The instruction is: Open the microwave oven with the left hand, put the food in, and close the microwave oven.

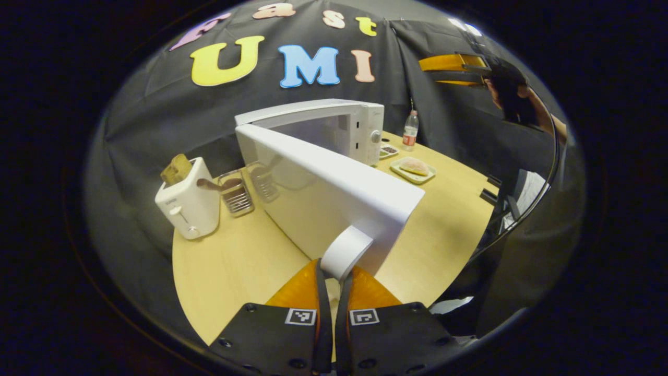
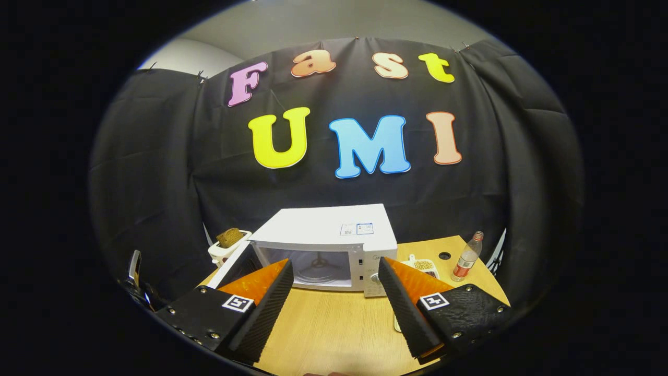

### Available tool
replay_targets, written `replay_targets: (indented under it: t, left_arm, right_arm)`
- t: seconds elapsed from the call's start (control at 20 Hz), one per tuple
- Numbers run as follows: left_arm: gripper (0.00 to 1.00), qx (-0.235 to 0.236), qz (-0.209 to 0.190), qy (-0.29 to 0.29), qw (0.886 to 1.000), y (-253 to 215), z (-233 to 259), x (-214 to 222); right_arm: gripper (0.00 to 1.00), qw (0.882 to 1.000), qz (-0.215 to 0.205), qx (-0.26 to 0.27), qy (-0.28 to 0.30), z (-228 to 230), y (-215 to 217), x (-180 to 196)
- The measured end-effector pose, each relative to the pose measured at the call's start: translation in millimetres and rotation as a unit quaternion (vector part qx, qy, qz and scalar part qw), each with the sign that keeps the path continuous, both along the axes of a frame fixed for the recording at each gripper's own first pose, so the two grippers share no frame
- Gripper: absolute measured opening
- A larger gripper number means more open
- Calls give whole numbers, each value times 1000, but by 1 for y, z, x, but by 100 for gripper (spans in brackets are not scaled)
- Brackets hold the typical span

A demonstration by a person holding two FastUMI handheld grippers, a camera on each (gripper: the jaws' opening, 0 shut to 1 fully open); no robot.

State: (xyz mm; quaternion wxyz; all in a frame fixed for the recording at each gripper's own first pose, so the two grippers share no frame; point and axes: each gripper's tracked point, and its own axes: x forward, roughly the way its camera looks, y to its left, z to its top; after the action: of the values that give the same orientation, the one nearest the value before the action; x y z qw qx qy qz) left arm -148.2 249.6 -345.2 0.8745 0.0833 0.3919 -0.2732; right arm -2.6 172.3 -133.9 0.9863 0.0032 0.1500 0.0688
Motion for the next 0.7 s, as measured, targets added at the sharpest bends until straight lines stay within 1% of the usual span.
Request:
replay_targets:
  t: [0.2,0.35,0.4,0.45,0.6,0.65,0.7]
  left_arm:
    - [9,13,16,1,1000,31,-1,1]
    - [9,14,27,-1,1000,39,-1,2]
    - [7,14,29,-2,999,40,-1,2]
    - [9,15,33,-3,999,41,-1,2]
    - [7,28,49,-17,998,46,-2,4]
    - [11,37,57,-29,997,48,-2,6]
    - [19,40,67,-33,996,51,-3,6]
  right_arm:
    - [100,1000,3,-11,6,-4,3,-3]
    - [100,1000,2,-10,11,-5,0,-3]
    - [100,1000,4,-12,10,-4,0,-2]
    - [100,1000,5,-16,11,-5,-2,-2]
    - [100,1000,15,-19,20,-10,-2,1]
    - [100,999,18,-21,22,-12,-4,3]
    - [100,999,20,-20,25,-13,-5,6]
